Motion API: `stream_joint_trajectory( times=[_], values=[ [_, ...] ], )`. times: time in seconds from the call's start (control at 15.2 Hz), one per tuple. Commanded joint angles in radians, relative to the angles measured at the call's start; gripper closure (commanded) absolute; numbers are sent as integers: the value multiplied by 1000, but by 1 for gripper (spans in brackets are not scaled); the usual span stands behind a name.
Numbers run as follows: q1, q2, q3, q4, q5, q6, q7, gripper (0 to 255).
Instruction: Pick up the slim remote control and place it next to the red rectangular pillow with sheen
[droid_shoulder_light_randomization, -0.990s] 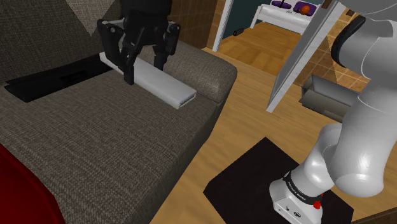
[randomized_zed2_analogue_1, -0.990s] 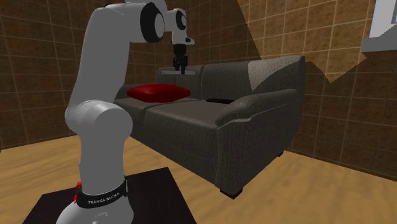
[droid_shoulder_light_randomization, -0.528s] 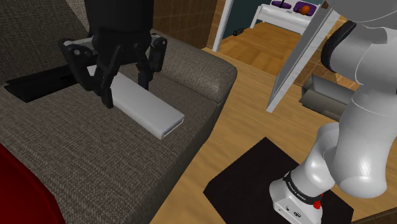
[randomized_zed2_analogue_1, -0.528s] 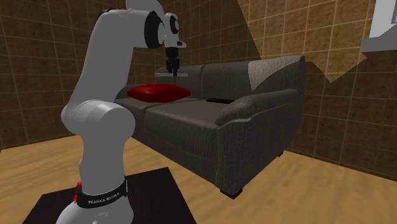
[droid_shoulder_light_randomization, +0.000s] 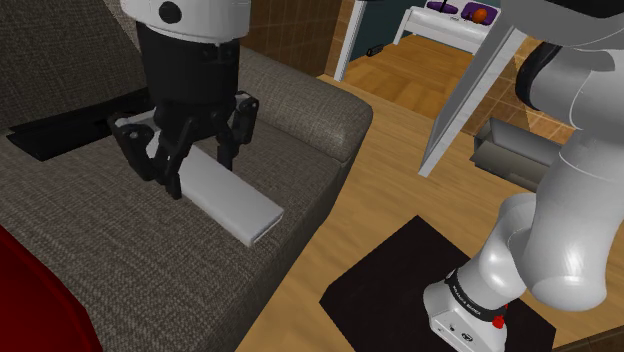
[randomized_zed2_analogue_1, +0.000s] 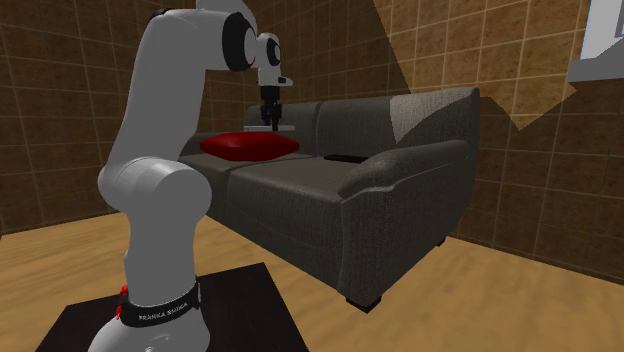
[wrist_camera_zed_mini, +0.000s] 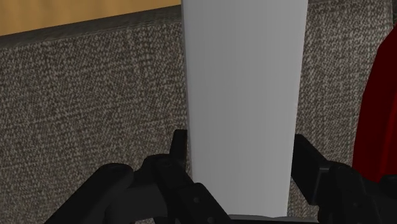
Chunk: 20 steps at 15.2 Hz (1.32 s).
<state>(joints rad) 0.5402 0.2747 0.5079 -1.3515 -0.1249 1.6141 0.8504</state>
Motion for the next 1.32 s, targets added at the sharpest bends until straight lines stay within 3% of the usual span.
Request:
stream_joint_trajectory(
  times=[0.0,1.25],
  values=[
    [-6,-9,-1,-39,4,32,-2,255],
    [-26,-17,-9,-307,4,291,2,255]
  ],
)
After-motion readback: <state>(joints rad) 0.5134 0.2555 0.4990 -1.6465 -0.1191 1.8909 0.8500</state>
